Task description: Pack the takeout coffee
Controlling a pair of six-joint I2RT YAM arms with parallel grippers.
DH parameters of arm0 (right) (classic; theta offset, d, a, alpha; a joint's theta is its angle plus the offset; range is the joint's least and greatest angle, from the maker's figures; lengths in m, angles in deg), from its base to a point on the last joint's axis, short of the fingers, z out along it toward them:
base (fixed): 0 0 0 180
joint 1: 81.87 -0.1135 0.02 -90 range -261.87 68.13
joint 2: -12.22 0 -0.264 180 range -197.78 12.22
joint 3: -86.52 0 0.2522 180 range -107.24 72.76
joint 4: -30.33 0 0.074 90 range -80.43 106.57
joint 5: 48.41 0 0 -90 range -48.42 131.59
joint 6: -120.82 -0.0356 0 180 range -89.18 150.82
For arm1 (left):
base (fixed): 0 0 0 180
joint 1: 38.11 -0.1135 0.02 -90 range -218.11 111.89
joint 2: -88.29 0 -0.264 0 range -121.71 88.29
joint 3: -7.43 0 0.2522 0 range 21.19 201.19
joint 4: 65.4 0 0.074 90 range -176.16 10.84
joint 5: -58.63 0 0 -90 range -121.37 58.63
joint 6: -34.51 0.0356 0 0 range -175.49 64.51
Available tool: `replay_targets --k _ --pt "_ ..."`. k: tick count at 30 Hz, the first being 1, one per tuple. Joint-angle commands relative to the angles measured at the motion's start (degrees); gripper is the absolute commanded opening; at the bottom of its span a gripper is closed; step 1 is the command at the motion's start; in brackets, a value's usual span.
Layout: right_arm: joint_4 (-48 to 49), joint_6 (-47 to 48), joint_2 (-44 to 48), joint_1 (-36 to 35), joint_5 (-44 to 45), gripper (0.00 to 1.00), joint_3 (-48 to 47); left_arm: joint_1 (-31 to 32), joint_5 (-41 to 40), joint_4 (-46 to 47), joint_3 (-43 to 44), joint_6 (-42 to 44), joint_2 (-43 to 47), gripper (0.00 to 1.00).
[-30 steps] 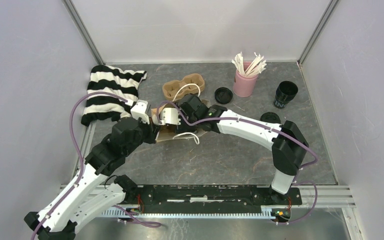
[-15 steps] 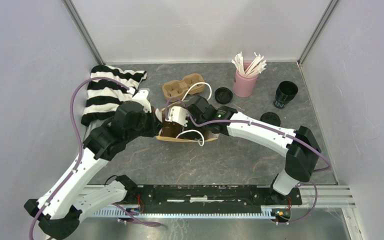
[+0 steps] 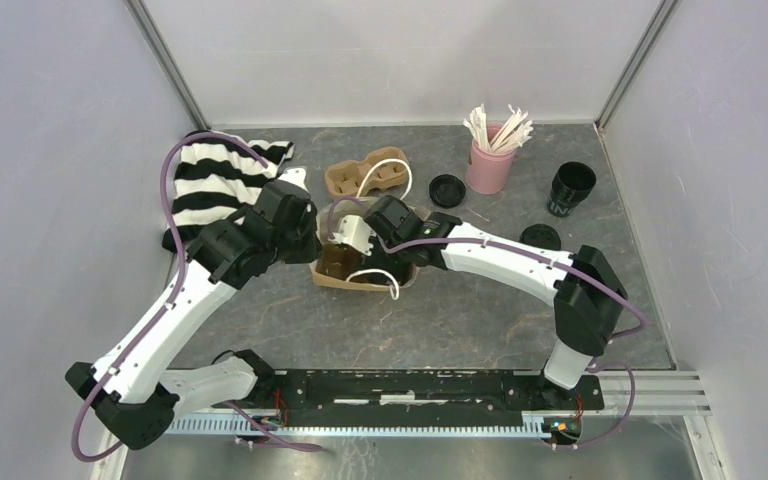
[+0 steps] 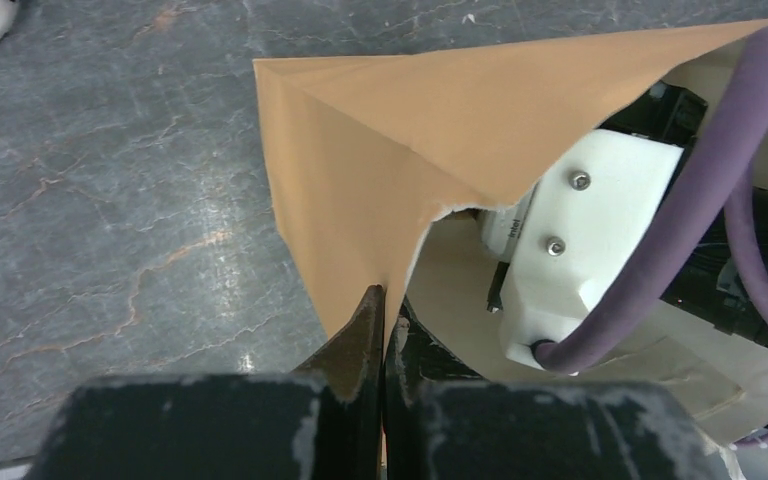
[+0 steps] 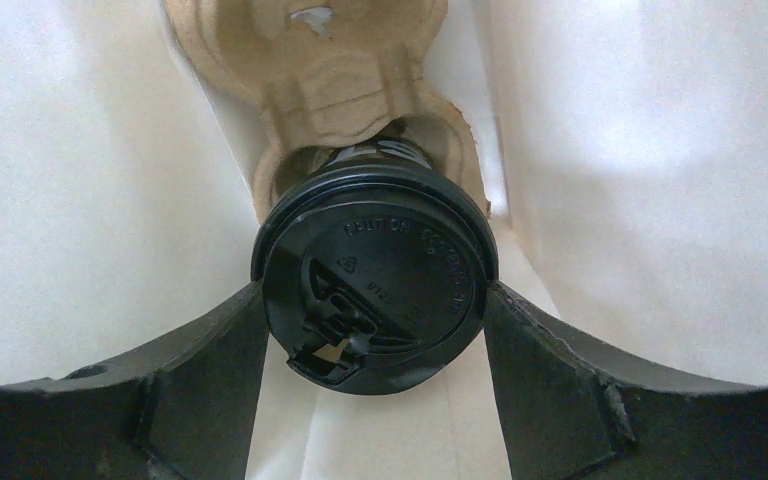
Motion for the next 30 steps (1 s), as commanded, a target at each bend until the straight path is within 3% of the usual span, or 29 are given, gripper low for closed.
replay_targets --k 1,4,9,12,15,18,30 --pt "-8.96 -0.98 -5.89 0.22 2.01 0.35 2.88 -0.22 -5.09 -2.89 1.66 -2.24 0.71 0.02" --pt "-11.25 -0.94 -9.35 0.14 2.98 0.36 0.13 -0.32 -6.28 -3.15 1.72 -2.06 0.77 0.02" --pt "-12.91 -2.69 -8.99 0.14 0.78 0.47 -9.06 -0.32 -4.23 -1.07 1.35 -0.52 1.18 0.02" --pt "-14.93 -4.24 -8.52 -0.07 -0.93 0.60 -14.29 -0.32 -3.08 0.04 0.75 0.12 1.35 0.02" --pt "-16.35 -5.43 -7.68 -0.44 -0.53 0.86 -17.40 -0.32 -2.92 0.53 -0.04 0.27 1.58 0.02" --pt "-18.16 -6.53 -7.39 -0.98 1.61 0.98 -20.32 -0.32 -2.92 0.43 -0.42 0.45 1.30 0.02" --pt "-21.58 -14.78 -3.60 -3.62 4.90 0.98 -28.55 -0.31 -3.15 -1.12 -0.95 0.02 0.30 0.02"
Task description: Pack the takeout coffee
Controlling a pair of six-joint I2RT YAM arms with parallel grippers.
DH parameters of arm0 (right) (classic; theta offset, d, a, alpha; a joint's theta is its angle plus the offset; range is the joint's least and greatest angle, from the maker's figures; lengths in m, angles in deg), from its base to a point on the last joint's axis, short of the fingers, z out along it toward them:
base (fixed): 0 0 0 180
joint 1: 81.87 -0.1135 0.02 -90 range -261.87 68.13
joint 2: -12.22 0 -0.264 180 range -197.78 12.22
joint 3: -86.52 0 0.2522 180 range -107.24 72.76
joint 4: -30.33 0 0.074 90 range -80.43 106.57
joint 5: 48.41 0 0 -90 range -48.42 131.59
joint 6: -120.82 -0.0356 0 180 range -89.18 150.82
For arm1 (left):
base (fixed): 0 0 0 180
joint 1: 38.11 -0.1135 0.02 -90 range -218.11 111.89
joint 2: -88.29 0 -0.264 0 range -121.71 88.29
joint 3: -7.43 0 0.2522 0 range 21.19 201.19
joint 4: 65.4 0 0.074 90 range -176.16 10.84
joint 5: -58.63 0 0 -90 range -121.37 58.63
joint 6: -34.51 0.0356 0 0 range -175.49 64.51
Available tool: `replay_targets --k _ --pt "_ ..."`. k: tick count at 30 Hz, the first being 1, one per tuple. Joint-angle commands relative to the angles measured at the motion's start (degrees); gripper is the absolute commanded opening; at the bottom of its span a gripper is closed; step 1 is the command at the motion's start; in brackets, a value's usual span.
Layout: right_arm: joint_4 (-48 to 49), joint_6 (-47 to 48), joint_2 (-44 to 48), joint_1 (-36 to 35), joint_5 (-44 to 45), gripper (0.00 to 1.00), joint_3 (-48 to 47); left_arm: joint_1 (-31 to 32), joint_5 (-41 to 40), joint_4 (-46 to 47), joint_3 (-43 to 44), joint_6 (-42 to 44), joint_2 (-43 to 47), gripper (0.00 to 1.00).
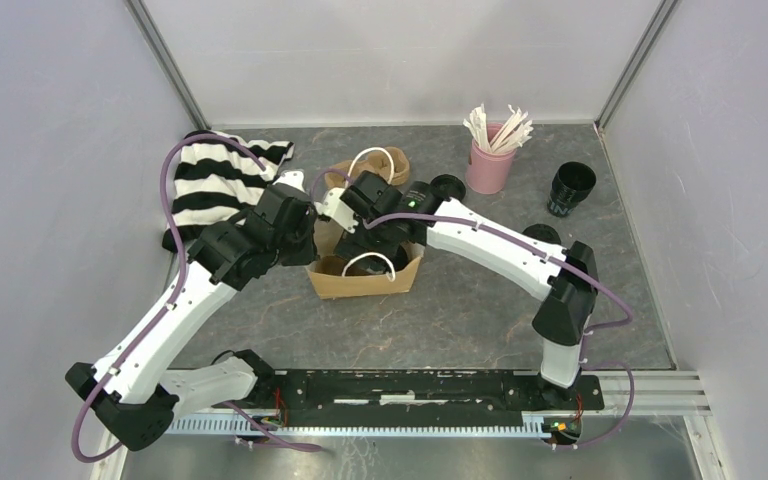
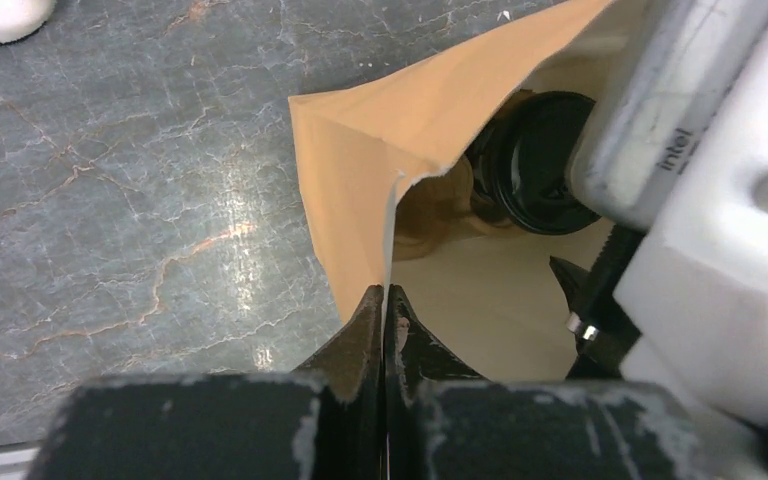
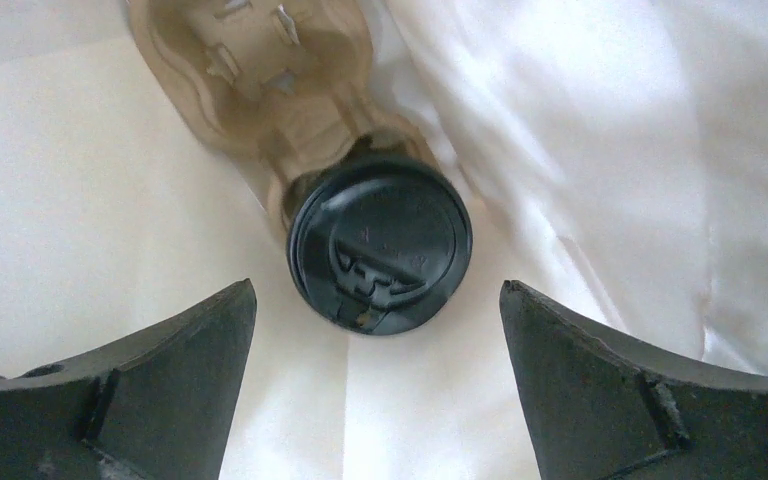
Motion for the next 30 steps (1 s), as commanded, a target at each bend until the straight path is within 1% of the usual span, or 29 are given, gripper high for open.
replay_targets --k 1,7,11,14,17,18,19,24,27,30 --pt "-0.12 -6.15 4.53 -1.31 1.37 0.98 -2.93 -0.30 0.52 0.33 0.10 -0.11 -0.22 0.02" --pt "1.98 -10.11 6.99 -1.40 2.42 0.98 -3.20 -0.31 1.23 0.28 0.53 -0.81 -0.40 0.02" --pt "5.48 -10.34 9.53 -1.56 -0.77 0.98 -1.32 -0.32 1.85 0.00 0.46 -1.58 -0.62 0.02" --pt "8.60 -12.17 12.79 -1.48 0.92 0.93 -0.31 -0.32 1.81 -0.13 0.62 -2.36 -0.17 0.02" --pt "10.01 -13.47 15.12 -1.53 6.40 0.91 -1.03 -0.31 1.86 -0.02 0.29 -2.92 0.40 0.02" --pt "10.28 -14.35 15.86 -1.45 8.80 0.92 -1.22 -0.32 1.99 -0.07 0.29 -2.97 0.41 0.02" --pt "10.25 -15.38 16.49 -1.50 11.96 0.98 -1.67 -0.32 2.12 -0.12 0.24 -3.10 0.43 0.02" --pt "8.57 -19.68 18.63 -1.50 20.22 0.98 -5.56 -0.32 2.40 -0.62 0.15 -4.46 0.61 0.02" --pt "8.70 -21.81 22.16 -1.35 24.84 0.98 -5.96 -0.32 2.53 -0.71 0.19 -5.03 1.14 0.09" --pt "7.15 -24.23 27.10 0.73 28.32 0.98 -2.17 -0.30 3.15 -0.98 0.82 -5.26 1.50 0.18"
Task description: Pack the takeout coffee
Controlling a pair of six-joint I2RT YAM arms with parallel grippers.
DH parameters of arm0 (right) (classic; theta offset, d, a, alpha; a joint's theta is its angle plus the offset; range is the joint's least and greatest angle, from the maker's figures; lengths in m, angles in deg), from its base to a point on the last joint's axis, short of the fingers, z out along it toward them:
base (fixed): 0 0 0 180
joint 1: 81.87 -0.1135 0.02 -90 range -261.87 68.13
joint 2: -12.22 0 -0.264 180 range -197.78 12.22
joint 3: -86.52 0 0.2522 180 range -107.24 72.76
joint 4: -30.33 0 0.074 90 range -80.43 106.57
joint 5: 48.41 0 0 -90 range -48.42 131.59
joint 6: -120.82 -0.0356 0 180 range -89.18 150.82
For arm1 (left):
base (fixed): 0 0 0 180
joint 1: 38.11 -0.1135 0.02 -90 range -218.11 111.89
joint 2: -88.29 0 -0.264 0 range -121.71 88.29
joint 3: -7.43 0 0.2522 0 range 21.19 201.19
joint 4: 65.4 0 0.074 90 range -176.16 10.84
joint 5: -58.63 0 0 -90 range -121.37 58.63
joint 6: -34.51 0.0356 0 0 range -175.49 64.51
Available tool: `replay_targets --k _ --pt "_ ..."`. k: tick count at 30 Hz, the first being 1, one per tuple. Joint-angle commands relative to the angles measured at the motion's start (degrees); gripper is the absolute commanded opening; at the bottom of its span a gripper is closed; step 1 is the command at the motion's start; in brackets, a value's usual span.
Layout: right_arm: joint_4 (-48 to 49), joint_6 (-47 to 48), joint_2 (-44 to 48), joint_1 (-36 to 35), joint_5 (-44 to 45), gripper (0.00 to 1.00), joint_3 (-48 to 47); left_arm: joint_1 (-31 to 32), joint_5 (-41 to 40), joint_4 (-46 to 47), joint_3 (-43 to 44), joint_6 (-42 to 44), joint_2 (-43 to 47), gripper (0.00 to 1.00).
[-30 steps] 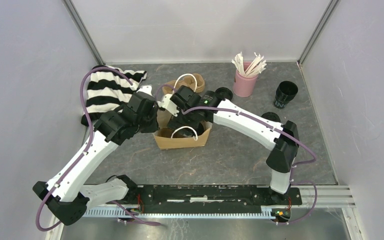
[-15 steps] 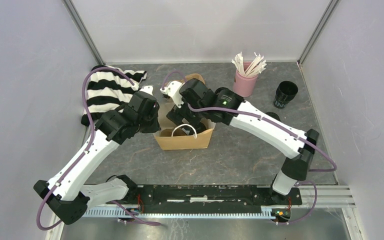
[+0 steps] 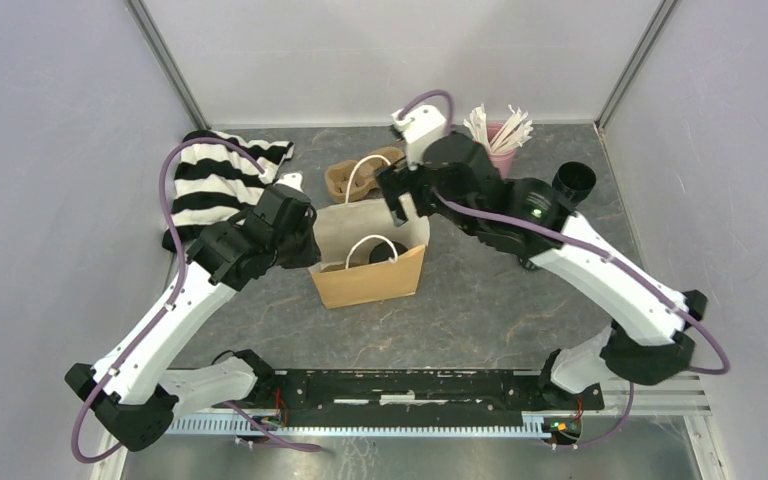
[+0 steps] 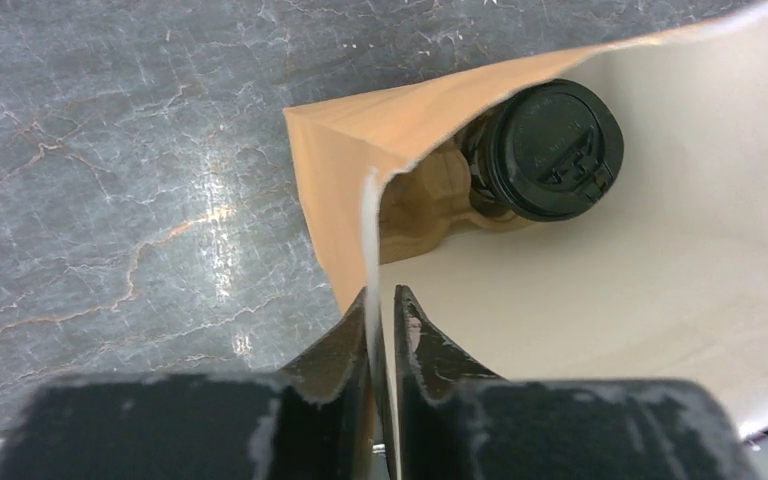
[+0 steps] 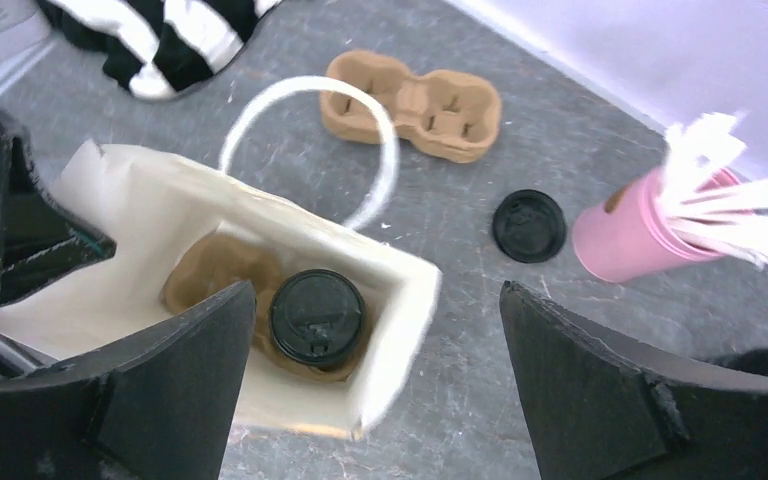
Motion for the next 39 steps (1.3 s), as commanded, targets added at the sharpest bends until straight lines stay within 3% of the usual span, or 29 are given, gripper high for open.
replay_targets --k 1,7,13,19,23,30,35,39 --pt "-1.02 -6.01 9.05 2.62 8.97 0.98 3.77 -0.29 1.47 -0.58 1.10 -2.78 1.55 0.22" --pt "-3.29 -9.27 20.21 6.55 5.85 0.98 26.94 -0.28 3.26 -3.64 5.57 -2.57 0.80 0.47" --pt "10.86 -15.76 29.39 9.73 -9.78 0.98 51.89 -0.29 2.97 -9.83 16.85 -1.04 -2.20 0.65" --pt "29.83 -28.81 33.96 10.43 -20.37 0.86 69.56 -1.26 -4.97 -20.13 31.07 -0.70 -9.06 0.57" --pt "37.60 -37.99 32.49 10.51 -22.36 0.83 75.83 -8.56 -8.31 -17.87 28.28 0.85 -9.96 0.45" --pt "44.46 -46.53 29.33 10.56 -25.20 0.90 79.66 -30.77 13.17 0.51 13.42 5.80 -12.11 0.50" --pt "51.09 -54.46 26.33 10.58 -28.74 0.90 83.45 -33.42 26.98 12.90 6.21 6.76 -18.24 0.49" --pt "55.07 -55.76 21.77 10.53 -29.57 0.87 83.66 -33.39 31.17 20.75 0.48 7.74 -21.17 0.43"
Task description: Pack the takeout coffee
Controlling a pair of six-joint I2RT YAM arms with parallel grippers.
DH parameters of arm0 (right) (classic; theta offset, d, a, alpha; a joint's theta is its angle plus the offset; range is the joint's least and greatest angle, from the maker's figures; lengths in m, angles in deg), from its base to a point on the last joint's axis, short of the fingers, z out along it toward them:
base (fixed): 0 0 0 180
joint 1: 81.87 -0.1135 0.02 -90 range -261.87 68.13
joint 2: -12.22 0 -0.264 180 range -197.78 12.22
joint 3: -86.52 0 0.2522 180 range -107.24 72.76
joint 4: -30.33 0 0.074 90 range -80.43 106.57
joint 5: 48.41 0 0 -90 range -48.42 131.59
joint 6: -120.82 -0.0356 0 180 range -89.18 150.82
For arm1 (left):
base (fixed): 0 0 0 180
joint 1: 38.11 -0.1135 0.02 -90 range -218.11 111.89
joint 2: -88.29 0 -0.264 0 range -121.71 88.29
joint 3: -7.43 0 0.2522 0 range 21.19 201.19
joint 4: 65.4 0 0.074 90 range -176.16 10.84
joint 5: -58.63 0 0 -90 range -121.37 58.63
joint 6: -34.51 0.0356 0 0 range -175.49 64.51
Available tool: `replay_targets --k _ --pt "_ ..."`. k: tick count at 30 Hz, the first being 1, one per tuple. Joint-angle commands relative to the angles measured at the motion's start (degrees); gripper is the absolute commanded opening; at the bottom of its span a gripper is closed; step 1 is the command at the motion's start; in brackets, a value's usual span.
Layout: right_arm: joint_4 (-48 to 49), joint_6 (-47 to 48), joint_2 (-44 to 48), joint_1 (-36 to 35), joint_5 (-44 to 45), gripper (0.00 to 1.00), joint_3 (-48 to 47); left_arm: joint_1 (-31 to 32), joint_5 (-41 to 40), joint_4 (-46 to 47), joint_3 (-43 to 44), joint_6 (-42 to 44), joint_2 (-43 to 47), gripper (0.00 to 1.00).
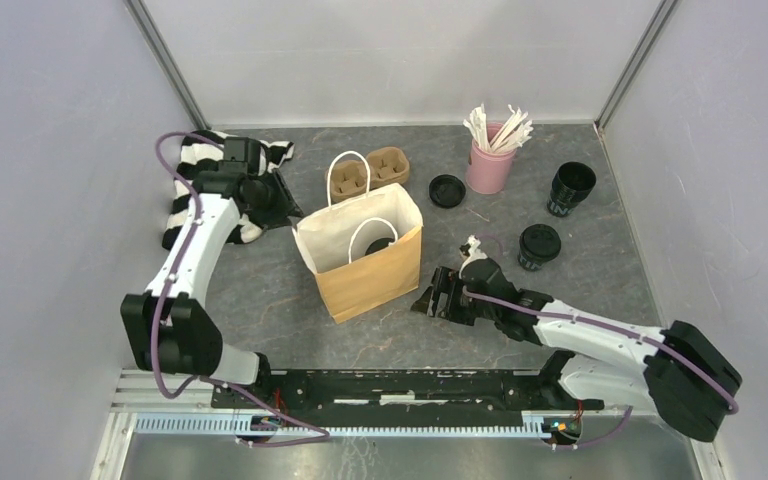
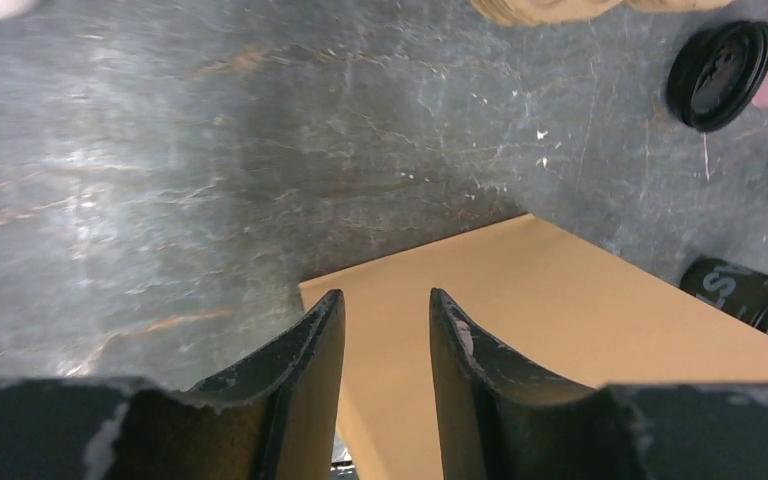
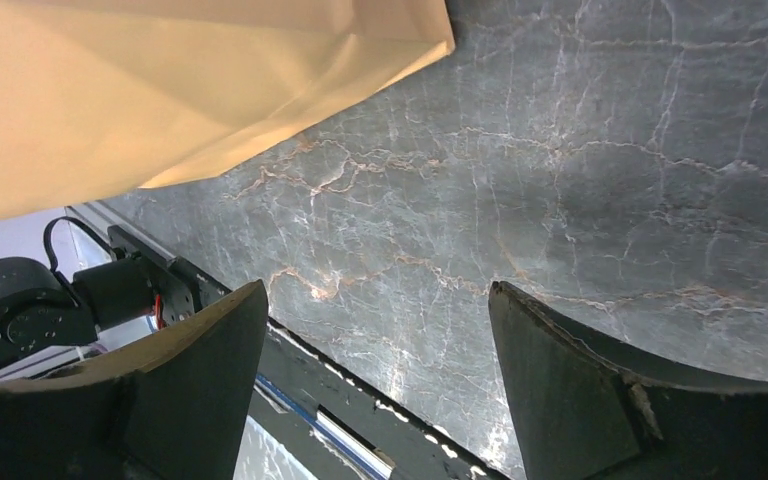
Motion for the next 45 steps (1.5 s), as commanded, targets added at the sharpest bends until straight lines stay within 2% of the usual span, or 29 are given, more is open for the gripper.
replay_targets --k 1,5,7,11,16,21,24,30,34,45 --pt "7.13 -4.23 -4.43 0.19 -0.86 0.87 -1.30 -0.09 10.45 13.08 -5.39 3.95 -1.81 0.42" --pt "7.28 -3.66 -7.78 0.19 0.72 0.84 -2.91 0.07 13.57 15.22 -12.03 5.05 -3.72 0.33" --pt "7.77 -3.47 -9.43 0.18 1.15 0.79 -3.46 -0.01 15.04 17.19 -15.86 4.78 -2.85 0.31" --pt "8.01 -1.83 -12.46 0.28 2.86 0.77 -5.57 1.30 17.44 20.78 -23.21 2.87 0.46 0.27" --pt "8.34 -0.06 -16.28 1.21 2.89 0.72 -8.44 2.94 16.06 21.09 -29.74 0.51 5.89 0.26" --pt "5.52 4.07 -19.89 2.86 5.19 0.72 -12.31 3.97 16.60 22.85 -36.20 -4.24 12.70 0.24" --pt "4.88 6.83 -22.51 3.96 4.80 0.72 -14.44 5.55 16.32 24.96 -41.14 -10.09 17.64 0.24" --pt "3.69 12.49 -27.99 5.31 3.38 0.73 -20.34 12.30 11.24 28.68 -50.12 -24.74 29.94 0.24" --pt "3.30 15.97 -31.56 5.69 0.96 0.73 -24.90 19.03 6.82 32.88 -54.73 -34.50 35.67 0.24" --pt "1.31 24.37 -42.07 7.57 -8.40 0.74 -38.23 34.59 -4.93 41.63 -53.99 -46.56 30.06 0.25"
